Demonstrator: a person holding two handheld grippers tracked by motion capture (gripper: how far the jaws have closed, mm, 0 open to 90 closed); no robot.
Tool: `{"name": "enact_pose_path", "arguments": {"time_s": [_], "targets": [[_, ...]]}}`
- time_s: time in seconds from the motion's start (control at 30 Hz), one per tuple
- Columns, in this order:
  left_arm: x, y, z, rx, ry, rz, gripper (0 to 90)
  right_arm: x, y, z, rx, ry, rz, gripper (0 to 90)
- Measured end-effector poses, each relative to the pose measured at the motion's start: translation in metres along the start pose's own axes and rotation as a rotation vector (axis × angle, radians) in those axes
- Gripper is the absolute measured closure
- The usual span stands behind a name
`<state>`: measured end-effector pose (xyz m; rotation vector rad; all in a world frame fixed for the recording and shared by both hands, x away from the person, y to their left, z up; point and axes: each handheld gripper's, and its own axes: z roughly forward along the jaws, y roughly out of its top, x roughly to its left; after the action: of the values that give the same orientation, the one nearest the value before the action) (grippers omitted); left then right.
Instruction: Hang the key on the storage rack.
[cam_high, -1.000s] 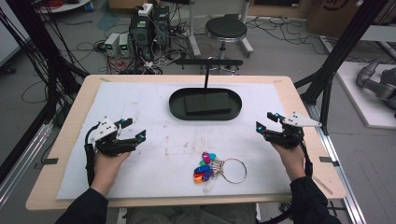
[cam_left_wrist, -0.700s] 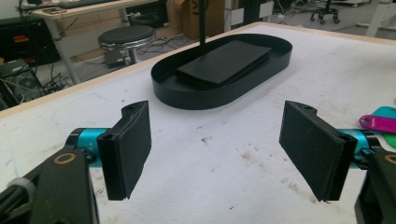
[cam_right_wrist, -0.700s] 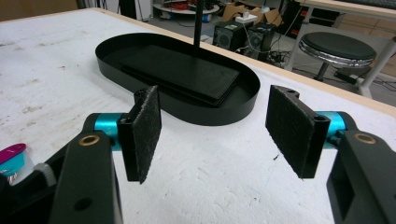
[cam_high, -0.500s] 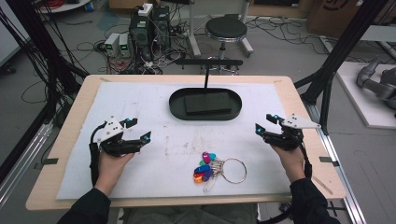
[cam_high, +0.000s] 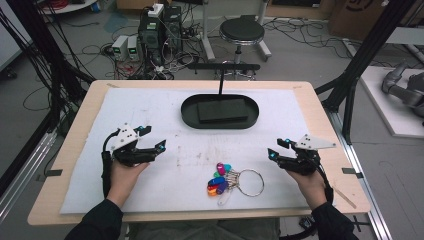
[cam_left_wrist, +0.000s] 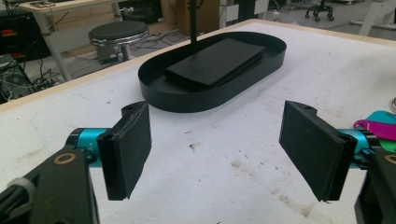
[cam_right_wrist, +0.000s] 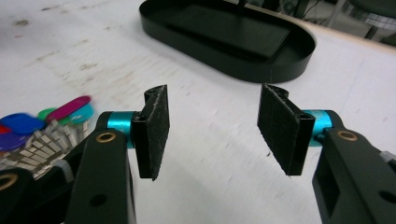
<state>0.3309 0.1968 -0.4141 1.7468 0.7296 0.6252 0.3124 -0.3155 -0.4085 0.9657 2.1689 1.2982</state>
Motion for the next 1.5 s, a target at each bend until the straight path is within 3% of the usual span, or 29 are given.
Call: {"name": "enact_pose_path", "arguments": {"time_s": [0.3, 0.53, 0.93, 1.13, 1.3, 1.33, 1.5], "targets": [[-0.004, 0.000, 0.005, 0.011, 0.003, -0.003, 25.4, 0.028, -0.018, -0.003, 0.165, 0.037, 0.057, 50.4], [-0.004, -0.001, 0.005, 0.011, 0.014, -0.007, 25.7, 0.039, -0.024, 0.005, 0.209, 0.050, 0.041, 60.8], [-0.003, -0.002, 0.003, 0.013, 0.017, -0.004, 25.7, 0.048, -0.031, 0.022, 0.309, 0.069, -0.031, 77.0], [-0.003, -0.003, 0.003, 0.015, 0.016, 0.001, 25.7, 0.050, -0.032, 0.024, 0.308, 0.069, -0.068, 86.1], [-0.006, -0.002, 0.005, 0.019, 0.011, 0.009, 25.7, 0.049, -0.030, 0.025, 0.311, 0.068, -0.054, 88.0], [-0.006, -0.002, 0.005, 0.020, 0.011, 0.011, 25.7, 0.048, -0.029, 0.025, 0.306, 0.051, -0.059, 88.1], [-0.006, -0.004, 0.005, 0.025, 0.013, 0.015, 25.7, 0.037, -0.023, 0.023, 0.250, 0.023, -0.024, 88.2]]}}
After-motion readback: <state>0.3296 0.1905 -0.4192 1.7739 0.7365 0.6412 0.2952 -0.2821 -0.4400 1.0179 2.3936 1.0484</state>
